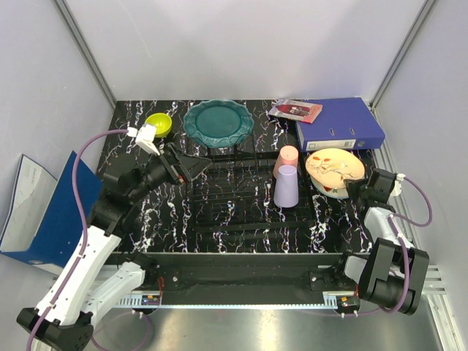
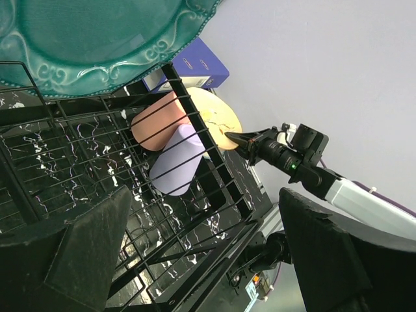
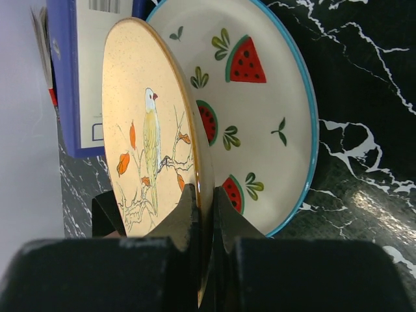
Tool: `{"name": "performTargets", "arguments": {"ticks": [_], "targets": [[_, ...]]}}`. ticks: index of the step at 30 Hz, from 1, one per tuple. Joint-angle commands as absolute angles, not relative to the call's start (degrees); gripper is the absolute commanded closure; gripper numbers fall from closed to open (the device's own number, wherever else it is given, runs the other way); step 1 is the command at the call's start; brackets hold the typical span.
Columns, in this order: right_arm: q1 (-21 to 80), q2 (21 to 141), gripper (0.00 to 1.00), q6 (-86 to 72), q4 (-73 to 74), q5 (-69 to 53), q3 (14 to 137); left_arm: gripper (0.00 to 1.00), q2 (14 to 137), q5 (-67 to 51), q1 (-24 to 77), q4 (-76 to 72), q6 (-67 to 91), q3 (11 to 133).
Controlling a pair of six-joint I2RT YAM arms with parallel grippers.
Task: Unload the mixed dishes from the dish rack
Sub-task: Place the plate on the plate.
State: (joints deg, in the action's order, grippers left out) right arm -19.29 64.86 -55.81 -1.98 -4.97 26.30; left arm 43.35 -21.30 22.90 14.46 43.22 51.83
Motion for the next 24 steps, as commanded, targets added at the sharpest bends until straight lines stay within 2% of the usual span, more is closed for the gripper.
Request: {"name": "performTargets", "arguments": {"ticks": [1,17,21,22,24], "targets": [[-19.6,63.1,1.0,-57.83,-12.65,-3.61,26.02,0.01,43.16,-22.85,22.85,11.07,43.59,51.77],[-19.6,70.75,1.0,-58.63,-14.24,-1.93,25.84,0.01,44.12,-22.24,22.85,11.16,43.24,50.45],[-19.6,70.84,0.75,-58.45,-13.54,-2.72,26.1,0.01,44.65,-22.41,22.85,11.16,43.24,50.27],[-19.6,70.49,0.58,-58.45,-13.01,-2.64,26.02,0.01,44.82,-22.41,22.85,11.16,43.24,50.27],[-19.6,68.83,0.44,-58.27,-12.4,-2.81,26.01,0.01,44.91,-22.33,22.85,11.16,43.24,50.27]]}}
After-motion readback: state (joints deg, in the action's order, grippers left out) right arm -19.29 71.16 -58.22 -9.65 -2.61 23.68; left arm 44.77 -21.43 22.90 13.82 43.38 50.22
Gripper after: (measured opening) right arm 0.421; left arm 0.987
